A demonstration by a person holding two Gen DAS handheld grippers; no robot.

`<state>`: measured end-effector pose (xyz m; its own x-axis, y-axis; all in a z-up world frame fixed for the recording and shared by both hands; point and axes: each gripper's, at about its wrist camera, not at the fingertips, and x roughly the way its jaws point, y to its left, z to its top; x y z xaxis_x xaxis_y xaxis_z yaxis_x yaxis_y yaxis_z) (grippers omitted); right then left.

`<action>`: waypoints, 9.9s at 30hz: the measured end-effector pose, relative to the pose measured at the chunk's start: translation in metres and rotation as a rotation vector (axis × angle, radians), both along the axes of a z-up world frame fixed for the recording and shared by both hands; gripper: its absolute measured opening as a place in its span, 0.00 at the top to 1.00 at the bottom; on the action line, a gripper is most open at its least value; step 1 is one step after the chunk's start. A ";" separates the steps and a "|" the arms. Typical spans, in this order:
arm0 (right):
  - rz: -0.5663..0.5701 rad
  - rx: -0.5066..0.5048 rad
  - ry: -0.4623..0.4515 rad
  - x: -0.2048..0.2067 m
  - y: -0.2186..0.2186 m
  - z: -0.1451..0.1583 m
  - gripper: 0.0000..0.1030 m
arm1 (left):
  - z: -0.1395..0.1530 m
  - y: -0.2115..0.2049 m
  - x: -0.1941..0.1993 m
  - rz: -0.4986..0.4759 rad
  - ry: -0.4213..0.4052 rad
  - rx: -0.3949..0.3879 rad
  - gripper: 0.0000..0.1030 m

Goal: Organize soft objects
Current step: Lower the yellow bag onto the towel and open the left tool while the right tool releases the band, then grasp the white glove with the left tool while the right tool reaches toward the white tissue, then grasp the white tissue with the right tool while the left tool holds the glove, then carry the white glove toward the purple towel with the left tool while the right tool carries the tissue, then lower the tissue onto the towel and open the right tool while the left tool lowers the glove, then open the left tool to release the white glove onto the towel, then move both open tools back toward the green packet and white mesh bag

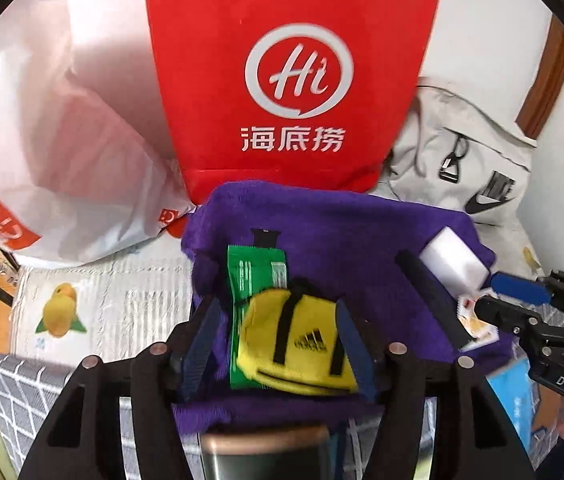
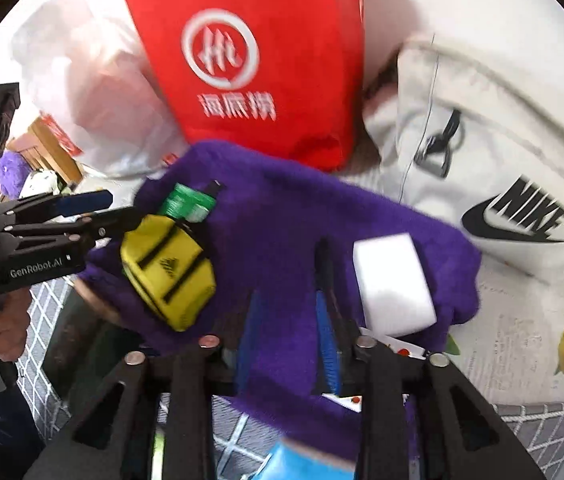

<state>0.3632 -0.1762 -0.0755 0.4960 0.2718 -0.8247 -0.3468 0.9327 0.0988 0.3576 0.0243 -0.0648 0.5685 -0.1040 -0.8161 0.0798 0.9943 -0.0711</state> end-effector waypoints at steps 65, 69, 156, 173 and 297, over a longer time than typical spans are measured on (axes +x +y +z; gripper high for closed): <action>-0.053 0.160 0.156 -0.255 0.060 -0.079 0.58 | -0.086 0.035 -0.277 -0.075 0.034 -0.060 0.80; -0.079 0.168 0.171 -0.246 0.066 -0.085 0.58 | -0.088 0.039 -0.277 -0.081 0.041 -0.079 0.79; -0.044 0.114 -0.238 -0.177 -0.029 0.087 0.82 | 0.062 0.004 -0.152 -0.113 -0.136 -0.148 0.80; -0.014 0.075 -0.177 -0.044 -0.015 0.063 0.82 | 0.037 0.002 -0.026 -0.044 -0.079 -0.157 0.80; 0.017 0.134 0.072 -0.259 -0.002 -0.086 0.30 | -0.044 -0.031 -0.219 -0.165 0.026 -0.108 0.43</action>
<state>0.1044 -0.1781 -0.1616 0.4316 0.3901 -0.8134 -0.3502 0.9034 0.2474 0.1386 -0.0064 -0.1086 0.5150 -0.2813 -0.8097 0.2377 0.9544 -0.1805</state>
